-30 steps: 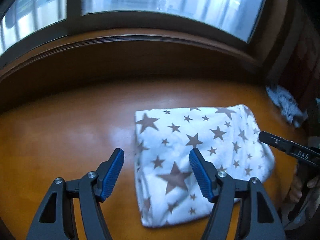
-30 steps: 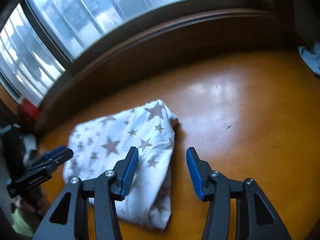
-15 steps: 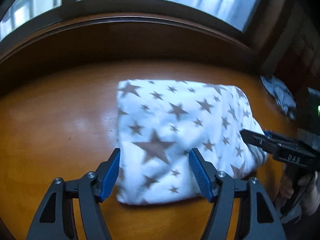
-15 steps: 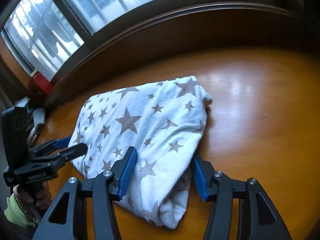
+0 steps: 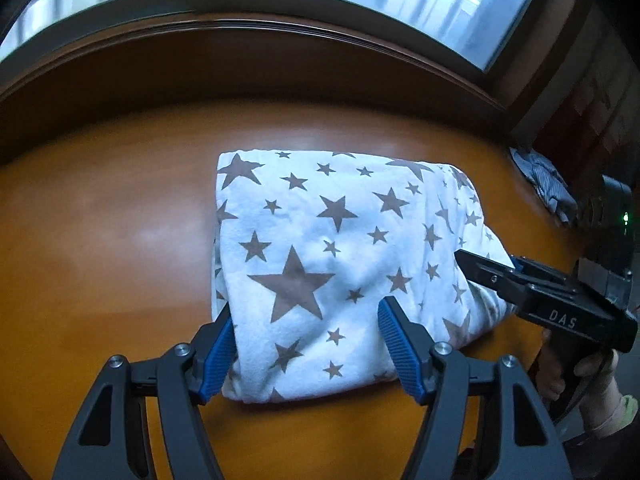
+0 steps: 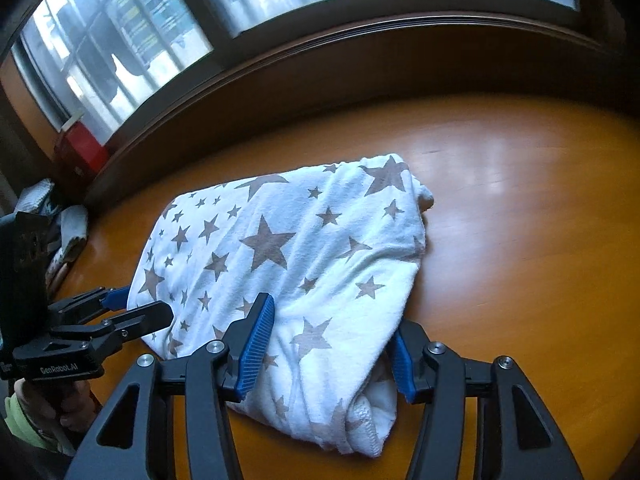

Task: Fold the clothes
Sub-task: 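Push the bundle sides inward with both grippers to square it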

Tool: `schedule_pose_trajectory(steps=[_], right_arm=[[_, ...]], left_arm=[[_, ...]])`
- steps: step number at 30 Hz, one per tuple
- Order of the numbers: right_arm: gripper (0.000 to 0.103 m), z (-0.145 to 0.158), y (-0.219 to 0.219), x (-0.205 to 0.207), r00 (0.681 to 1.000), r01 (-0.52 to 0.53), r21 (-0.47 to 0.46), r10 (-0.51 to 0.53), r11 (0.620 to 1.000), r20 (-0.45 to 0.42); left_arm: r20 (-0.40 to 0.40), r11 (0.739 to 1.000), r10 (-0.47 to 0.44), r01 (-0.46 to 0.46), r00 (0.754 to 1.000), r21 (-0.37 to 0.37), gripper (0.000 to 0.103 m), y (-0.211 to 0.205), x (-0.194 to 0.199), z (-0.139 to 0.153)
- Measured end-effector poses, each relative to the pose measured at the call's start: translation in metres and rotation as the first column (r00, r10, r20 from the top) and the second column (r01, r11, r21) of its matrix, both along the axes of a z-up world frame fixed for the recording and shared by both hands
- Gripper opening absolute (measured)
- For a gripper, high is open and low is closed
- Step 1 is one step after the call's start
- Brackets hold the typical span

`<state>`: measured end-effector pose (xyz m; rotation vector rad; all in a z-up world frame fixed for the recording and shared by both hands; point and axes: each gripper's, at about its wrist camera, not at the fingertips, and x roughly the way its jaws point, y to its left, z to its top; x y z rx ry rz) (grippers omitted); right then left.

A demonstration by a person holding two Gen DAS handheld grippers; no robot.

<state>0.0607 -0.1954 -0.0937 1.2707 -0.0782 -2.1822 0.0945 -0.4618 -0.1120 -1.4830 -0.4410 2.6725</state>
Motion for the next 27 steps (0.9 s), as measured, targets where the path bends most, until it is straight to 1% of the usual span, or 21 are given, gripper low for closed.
schedule_pose_trajectory(steps=[3, 6, 10, 13, 14, 17, 20, 21, 23, 27], right_arm=[[0.054, -0.004, -0.037, 0.016, 1.0, -0.023, -0.011, 0.023, 1.0, -0.006], [0.054, -0.002, -0.07, 0.027, 0.997, -0.078, -0.005, 0.078, 0.997, 0.004], [0.054, -0.002, -0.109, 0.04, 0.986, -0.168, -0.006, 0.168, 0.986, -0.022], [0.054, -0.005, -0.14, 0.048, 0.971, -0.238, -0.03, 0.237, 0.971, -0.026], [0.054, -0.004, -0.152, 0.049, 0.968, -0.251, -0.023, 0.251, 0.968, -0.023], [0.054, 0.0, -0.186, 0.054, 0.957, -0.289, -0.013, 0.289, 0.957, -0.008], [0.054, 0.0, -0.223, 0.055, 0.948, -0.316, 0.006, 0.316, 0.949, -0.017], [0.054, 0.0, -0.239, 0.055, 0.948, -0.318, 0.01, 0.318, 0.948, -0.021], [0.054, 0.0, -0.278, 0.05, 0.95, -0.312, 0.013, 0.312, 0.95, -0.031], [0.054, -0.003, -0.328, 0.057, 0.968, -0.251, 0.009, 0.251, 0.968, -0.024]], left_arm=[[0.003, 0.999, 0.045, -0.045, 0.999, -0.02, 0.065, -0.03, 0.024, 0.001], [0.005, 0.992, 0.126, -0.126, 0.992, -0.026, 0.066, -0.059, 0.05, 0.002], [0.01, 0.967, 0.244, -0.242, 0.97, -0.074, 0.067, -0.099, 0.075, 0.002], [0.002, 0.953, 0.287, -0.285, 0.958, -0.102, 0.067, -0.127, 0.092, 0.002], [0.007, 0.948, 0.301, -0.298, 0.954, -0.11, 0.067, -0.138, 0.096, 0.002], [-0.001, 0.933, 0.346, -0.344, 0.938, -0.106, 0.067, -0.175, 0.11, 0.004], [-0.015, 0.922, 0.372, -0.372, 0.928, -0.113, 0.067, -0.205, 0.116, 0.003], [-0.017, 0.923, 0.369, -0.369, 0.929, -0.114, 0.067, -0.218, 0.118, 0.003], [-0.022, 0.927, 0.356, -0.356, 0.934, -0.117, 0.067, -0.244, 0.12, 0.003], [-0.017, 0.945, 0.305, -0.305, 0.952, -0.117, 0.067, -0.297, 0.123, 0.005]])
